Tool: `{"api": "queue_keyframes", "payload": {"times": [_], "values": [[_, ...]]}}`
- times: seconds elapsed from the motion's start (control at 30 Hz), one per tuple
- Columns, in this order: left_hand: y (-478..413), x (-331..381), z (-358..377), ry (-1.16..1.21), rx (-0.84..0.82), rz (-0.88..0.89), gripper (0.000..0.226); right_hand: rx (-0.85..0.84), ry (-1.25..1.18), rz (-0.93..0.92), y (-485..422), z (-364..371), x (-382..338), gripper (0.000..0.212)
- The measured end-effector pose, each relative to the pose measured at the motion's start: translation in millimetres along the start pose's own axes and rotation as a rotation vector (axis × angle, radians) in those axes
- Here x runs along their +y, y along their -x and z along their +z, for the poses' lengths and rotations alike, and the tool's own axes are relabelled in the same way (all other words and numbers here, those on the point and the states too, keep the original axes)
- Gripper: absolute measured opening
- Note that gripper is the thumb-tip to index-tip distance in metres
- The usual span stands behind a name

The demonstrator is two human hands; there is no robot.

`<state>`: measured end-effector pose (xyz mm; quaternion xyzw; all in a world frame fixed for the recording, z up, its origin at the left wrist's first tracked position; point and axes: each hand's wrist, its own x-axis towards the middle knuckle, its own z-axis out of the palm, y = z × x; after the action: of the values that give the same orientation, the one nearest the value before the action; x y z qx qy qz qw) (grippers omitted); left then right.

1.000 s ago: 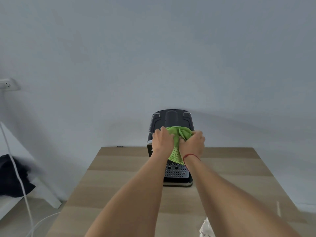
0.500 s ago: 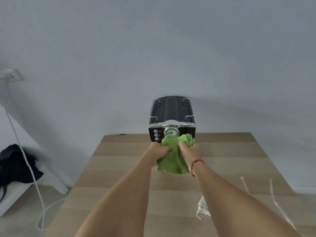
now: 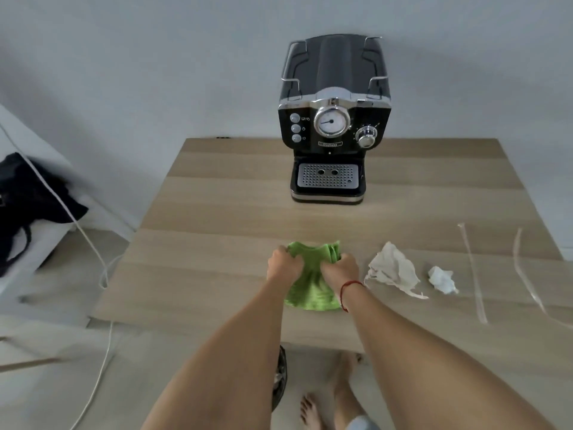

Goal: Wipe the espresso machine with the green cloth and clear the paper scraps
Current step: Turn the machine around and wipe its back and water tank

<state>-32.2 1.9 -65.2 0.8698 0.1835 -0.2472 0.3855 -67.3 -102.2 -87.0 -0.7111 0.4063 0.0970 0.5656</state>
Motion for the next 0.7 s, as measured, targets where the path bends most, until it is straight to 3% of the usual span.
{"api": "queue_keyframes", "payload": {"times": [0.13, 0.2, 0.3, 0.4, 0.5, 0.57, 0.7], "values": [[-12, -21, 7, -0.053, 0.011, -0.02, 0.042, 0.076, 0.312, -0.089, -8, 4, 14, 0.026], [-12, -26, 7, -0.115, 0.045, 0.022, 0.047, 0.158, 0.493, -0.19, -6, 5, 14, 0.04], [-10, -31, 6, -0.329, 0.216, 0.23, 0.052, 0.285, 0.729, -0.474, 1, 4, 10, 0.064], [-10, -33, 11, -0.406, 0.195, 0.409, 0.035, 0.068, 0.814, -0.591, 0, 2, 12, 0.054], [-13, -39, 24, -0.501, -0.021, 0.463, 0.049, -0.152, 0.9, -0.493, 0, 0, 24, 0.054], [-16, -43, 30, -0.595, -0.069, 0.485, 0.062, -0.182, 0.911, -0.476, 0, 0, 32, 0.059], [-16, -44, 30, -0.624, -0.115, 0.465, 0.063, -0.229, 0.902, -0.458, 0, -4, 31, 0.059]]}}
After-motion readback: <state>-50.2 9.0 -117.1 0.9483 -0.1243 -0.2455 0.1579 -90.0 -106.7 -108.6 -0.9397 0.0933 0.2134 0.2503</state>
